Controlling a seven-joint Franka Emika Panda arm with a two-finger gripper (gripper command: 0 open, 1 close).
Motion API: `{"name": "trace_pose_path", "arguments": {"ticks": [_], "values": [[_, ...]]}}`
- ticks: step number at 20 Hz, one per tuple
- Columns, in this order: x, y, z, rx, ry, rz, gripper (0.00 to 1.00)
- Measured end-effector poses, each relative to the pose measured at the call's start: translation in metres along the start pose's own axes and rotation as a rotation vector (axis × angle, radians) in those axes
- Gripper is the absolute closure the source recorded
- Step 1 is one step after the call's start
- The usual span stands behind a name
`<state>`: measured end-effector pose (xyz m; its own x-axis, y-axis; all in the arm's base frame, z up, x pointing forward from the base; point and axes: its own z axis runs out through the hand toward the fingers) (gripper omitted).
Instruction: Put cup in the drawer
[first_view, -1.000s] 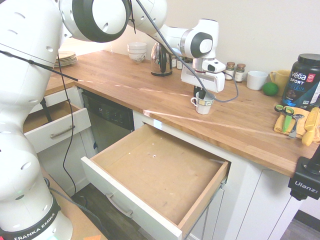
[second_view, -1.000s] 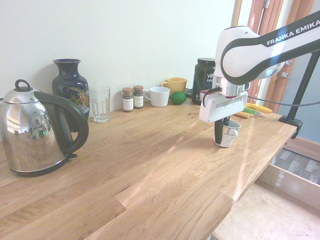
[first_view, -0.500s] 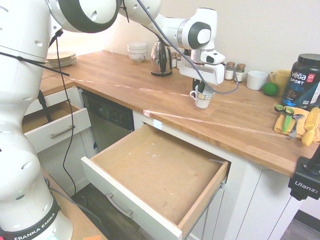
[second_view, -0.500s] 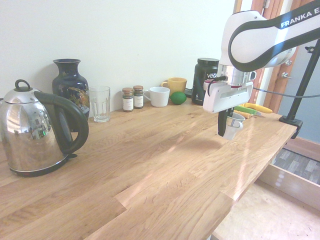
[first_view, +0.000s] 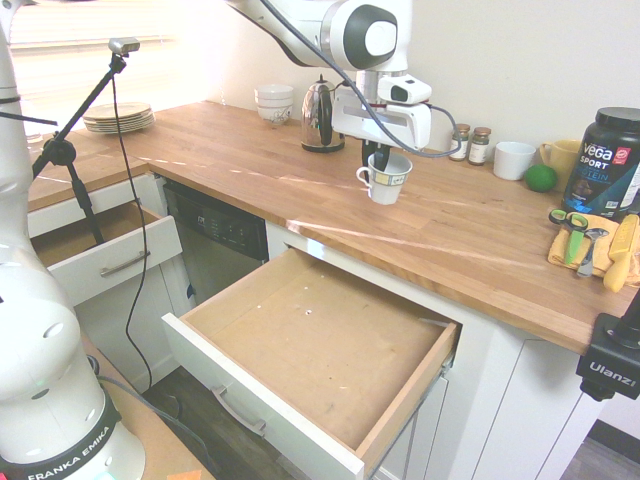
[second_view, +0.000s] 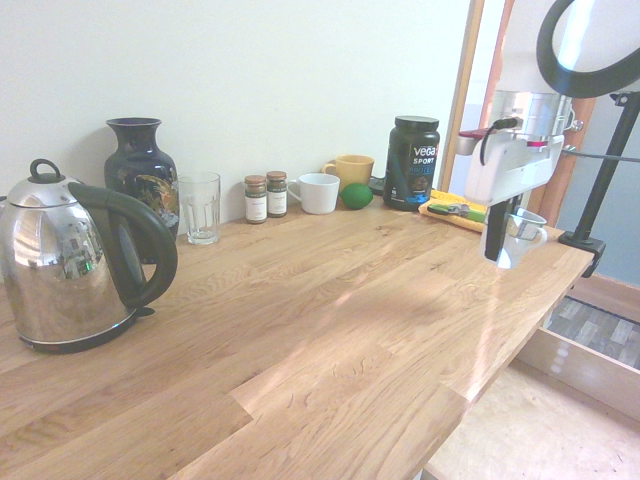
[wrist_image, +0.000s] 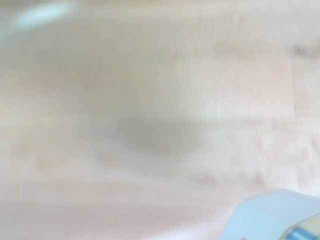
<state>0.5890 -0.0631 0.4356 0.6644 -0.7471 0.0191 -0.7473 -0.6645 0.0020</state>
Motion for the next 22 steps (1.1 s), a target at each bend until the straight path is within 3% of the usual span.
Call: {"name": "trace_pose_path", "arguments": {"ticks": [12,22], "values": [[-0.075,0.099,0.029,-0.015,-0.004,0.015,1.0],[-0.099,0.126,0.09,-0.006,-0.003,0.027,1.0]]}}
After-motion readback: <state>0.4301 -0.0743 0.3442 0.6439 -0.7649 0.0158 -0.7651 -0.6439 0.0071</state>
